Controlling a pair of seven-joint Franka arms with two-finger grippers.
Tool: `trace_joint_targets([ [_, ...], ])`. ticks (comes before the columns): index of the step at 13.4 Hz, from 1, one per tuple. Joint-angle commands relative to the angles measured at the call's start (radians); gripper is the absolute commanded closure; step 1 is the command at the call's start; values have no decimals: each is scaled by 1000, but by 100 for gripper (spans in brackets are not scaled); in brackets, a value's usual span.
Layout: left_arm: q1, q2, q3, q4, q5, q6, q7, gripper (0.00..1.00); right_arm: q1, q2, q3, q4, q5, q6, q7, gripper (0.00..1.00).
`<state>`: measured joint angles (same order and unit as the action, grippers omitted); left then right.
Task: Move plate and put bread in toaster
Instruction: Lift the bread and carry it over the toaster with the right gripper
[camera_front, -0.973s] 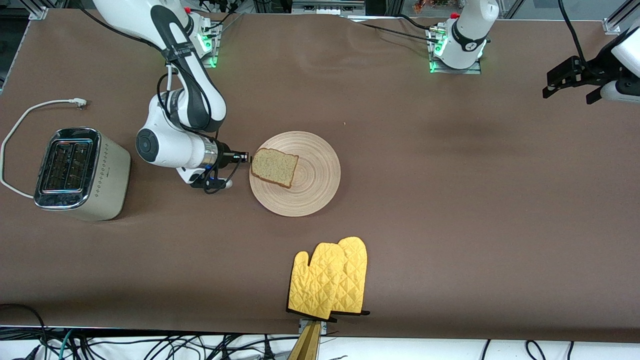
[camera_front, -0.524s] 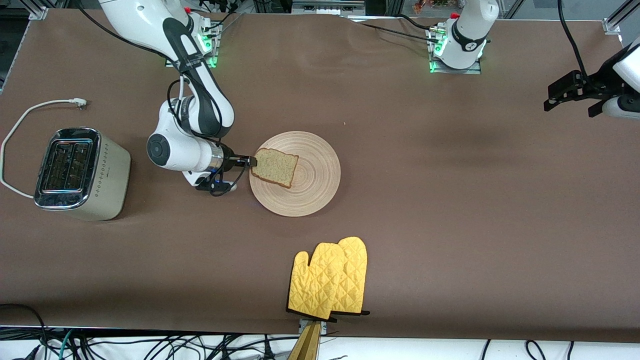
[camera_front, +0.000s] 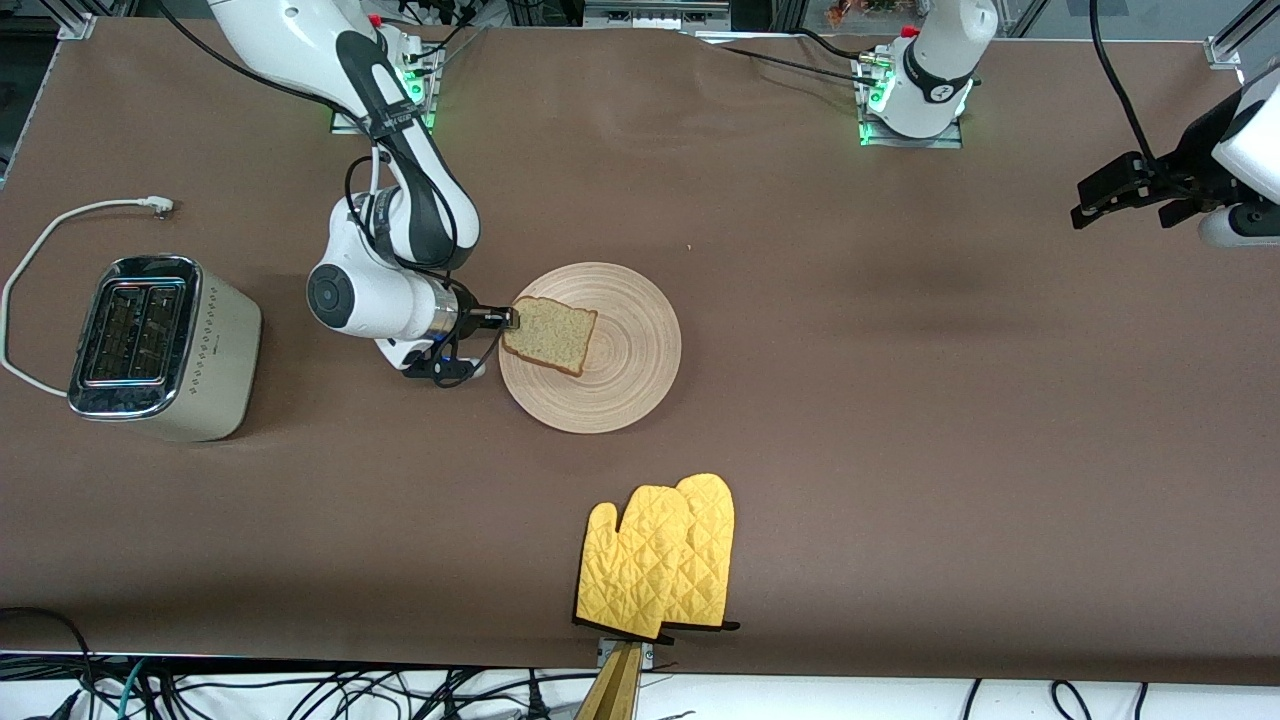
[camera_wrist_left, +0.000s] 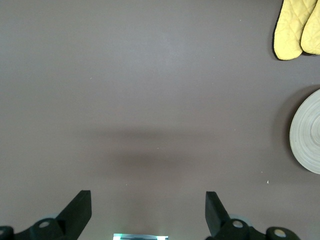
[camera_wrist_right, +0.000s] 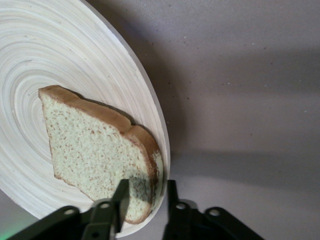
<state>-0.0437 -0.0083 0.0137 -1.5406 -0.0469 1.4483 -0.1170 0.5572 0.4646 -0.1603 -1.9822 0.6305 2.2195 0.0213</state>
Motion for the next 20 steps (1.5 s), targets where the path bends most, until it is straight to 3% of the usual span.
trace_joint_targets([
  [1,-2,13,-1,28,18,-13,-24,0,7,-1,-1,3,-14,2,2,100],
  [3,-1,5,-1,-8,-17,70,-26,0,15,5,-4,6,-14,0,2,100],
  [6,7,-18,-1,-36,-27,61,-26,0,13,-33,-11,10,-29,-24,37,100],
  [8,11,-15,5,-33,-27,61,-26,0,13,-70,-39,64,-157,-122,86,100],
  [10,11,-12,8,-33,-27,61,-24,0,13,-84,-91,191,-282,-307,121,100],
  [12,13,-9,8,-30,-30,63,-24,0,13,-86,-169,345,-397,-505,124,100],
  [15,15,-10,8,-29,-31,61,-24,0,12,-93,-281,494,-564,-706,105,100],
  [18,13,-10,6,-29,-33,63,-24,0,12,-109,-388,543,-769,-771,-10,100],
  [20,13,-9,5,-27,-33,66,-23,0,9,-112,-471,545,-830,-768,-104,100],
])
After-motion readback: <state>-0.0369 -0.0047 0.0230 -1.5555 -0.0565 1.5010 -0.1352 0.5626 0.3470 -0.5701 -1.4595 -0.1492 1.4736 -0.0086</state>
